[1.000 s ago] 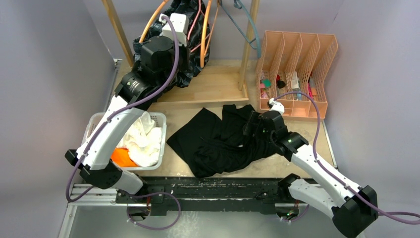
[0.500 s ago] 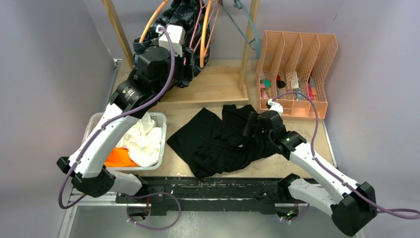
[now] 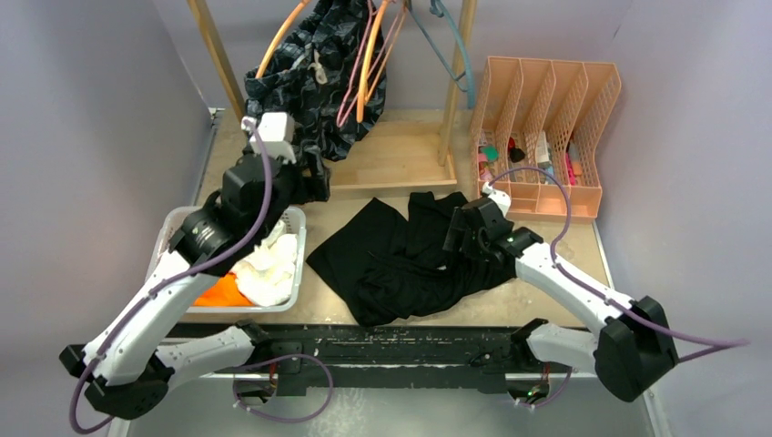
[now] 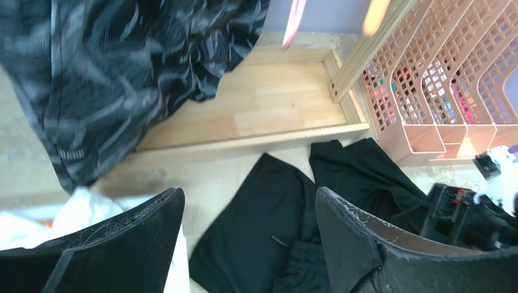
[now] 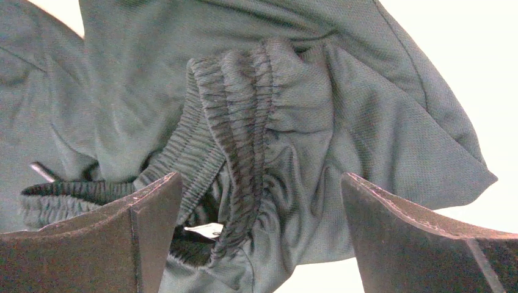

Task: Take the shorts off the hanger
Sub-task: Place the hanger on the clothes rod, then pick up the shorts at the center of the board, then place the shorts in the basket.

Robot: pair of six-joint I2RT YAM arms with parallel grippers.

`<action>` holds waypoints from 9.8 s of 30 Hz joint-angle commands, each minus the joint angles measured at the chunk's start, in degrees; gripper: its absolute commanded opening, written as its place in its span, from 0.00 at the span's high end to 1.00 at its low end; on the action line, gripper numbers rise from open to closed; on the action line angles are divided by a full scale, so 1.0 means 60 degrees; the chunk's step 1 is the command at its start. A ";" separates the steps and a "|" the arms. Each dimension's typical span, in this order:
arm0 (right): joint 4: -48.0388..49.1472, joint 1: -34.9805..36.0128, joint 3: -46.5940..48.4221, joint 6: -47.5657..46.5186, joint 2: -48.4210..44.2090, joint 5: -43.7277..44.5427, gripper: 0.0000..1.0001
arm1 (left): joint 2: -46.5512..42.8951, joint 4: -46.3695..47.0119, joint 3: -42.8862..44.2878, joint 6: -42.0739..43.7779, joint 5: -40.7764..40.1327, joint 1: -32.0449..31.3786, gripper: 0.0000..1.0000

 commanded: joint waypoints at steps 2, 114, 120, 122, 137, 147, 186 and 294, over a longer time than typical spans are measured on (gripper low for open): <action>-0.0402 0.0007 0.0773 0.0130 0.0941 0.0290 0.01 | -0.1640 -0.0130 -0.1742 -0.2175 -0.0298 0.0028 0.22; 0.2970 0.3959 0.2344 -0.1355 0.3891 -0.3687 0.84 | -0.1798 0.0067 -0.5806 -0.7709 -0.2508 -0.1754 0.40; 0.4201 0.3999 0.1124 -0.1725 0.2478 -0.5667 0.39 | -0.1966 0.0233 -0.5788 -0.7699 -0.2580 -0.1752 0.39; 0.4574 0.3995 0.0750 -0.1595 0.1634 -0.6067 0.32 | -0.1798 0.0578 -0.5877 -0.7566 -0.2363 -0.1755 0.38; -0.0935 0.3902 0.0213 0.3008 -0.0891 0.1669 0.18 | 0.2679 0.3366 -0.4294 -0.6177 0.0395 -0.1725 0.20; -0.3536 0.3903 0.0631 0.6024 -0.0480 0.3355 0.06 | 0.5664 0.3543 -0.3038 -0.3908 0.2359 -0.1670 0.15; -0.4090 0.3903 0.0419 0.6825 -0.3064 0.4909 0.08 | 0.7378 -0.0174 -0.0919 -0.3469 -0.0149 -0.2995 1.00; -0.3163 0.3896 0.1127 0.4159 -0.1979 0.4772 0.05 | 0.0955 -0.3632 0.2052 -0.3632 -0.9828 0.0823 1.00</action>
